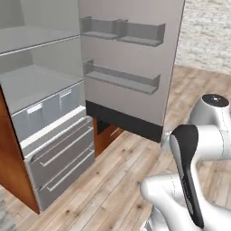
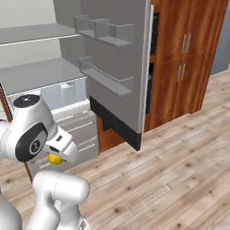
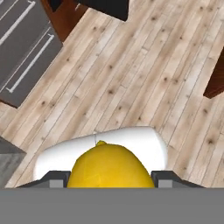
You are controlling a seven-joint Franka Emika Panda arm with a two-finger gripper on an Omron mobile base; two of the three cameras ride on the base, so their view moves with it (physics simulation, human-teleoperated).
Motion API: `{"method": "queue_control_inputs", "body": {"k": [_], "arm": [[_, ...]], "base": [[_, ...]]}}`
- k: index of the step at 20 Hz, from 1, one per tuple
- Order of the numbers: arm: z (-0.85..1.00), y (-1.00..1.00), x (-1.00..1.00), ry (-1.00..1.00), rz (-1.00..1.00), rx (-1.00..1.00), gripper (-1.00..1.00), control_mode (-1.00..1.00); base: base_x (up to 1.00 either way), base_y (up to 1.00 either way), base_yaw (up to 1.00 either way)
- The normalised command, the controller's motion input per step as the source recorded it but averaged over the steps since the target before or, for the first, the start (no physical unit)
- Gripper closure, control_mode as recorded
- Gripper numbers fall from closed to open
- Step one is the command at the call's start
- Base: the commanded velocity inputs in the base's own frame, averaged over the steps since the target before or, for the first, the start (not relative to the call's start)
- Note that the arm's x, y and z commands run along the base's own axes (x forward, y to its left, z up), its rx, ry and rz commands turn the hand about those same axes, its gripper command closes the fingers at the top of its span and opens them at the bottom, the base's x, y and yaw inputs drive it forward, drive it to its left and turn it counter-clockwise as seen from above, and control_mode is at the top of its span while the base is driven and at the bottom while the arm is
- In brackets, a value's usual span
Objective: Retrieve a lemon from the fridge and place it on the cutting board with the fish.
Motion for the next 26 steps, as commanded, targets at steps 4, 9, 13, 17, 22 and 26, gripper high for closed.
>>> {"method": "queue_control_inputs", "body": {"k": [4,9,13,17,22,26], "arm": [[0.0,0.0,0.0,0.0,0.0,0.0,1.0,1.0],[0.0,0.0,0.0,0.0,0.0,0.0,1.0,1.0],[0.0,0.0,0.0,0.0,0.0,0.0,1.0,1.0],[0.0,0.0,0.0,0.0,0.0,0.0,1.0,1.0],[0.0,0.0,0.0,0.0,0.0,0.0,1.0,1.0],[0.0,0.0,0.0,0.0,0.0,0.0,1.0,1.0]], "base": [[-0.21,-0.2,-0.71],[-0.15,-0.22,-0.72],[-0.01,-0.2,-0.67],[0.04,-0.04,-0.44],[0.65,0.0,-0.04],[0.83,-0.15,0.0]]}}
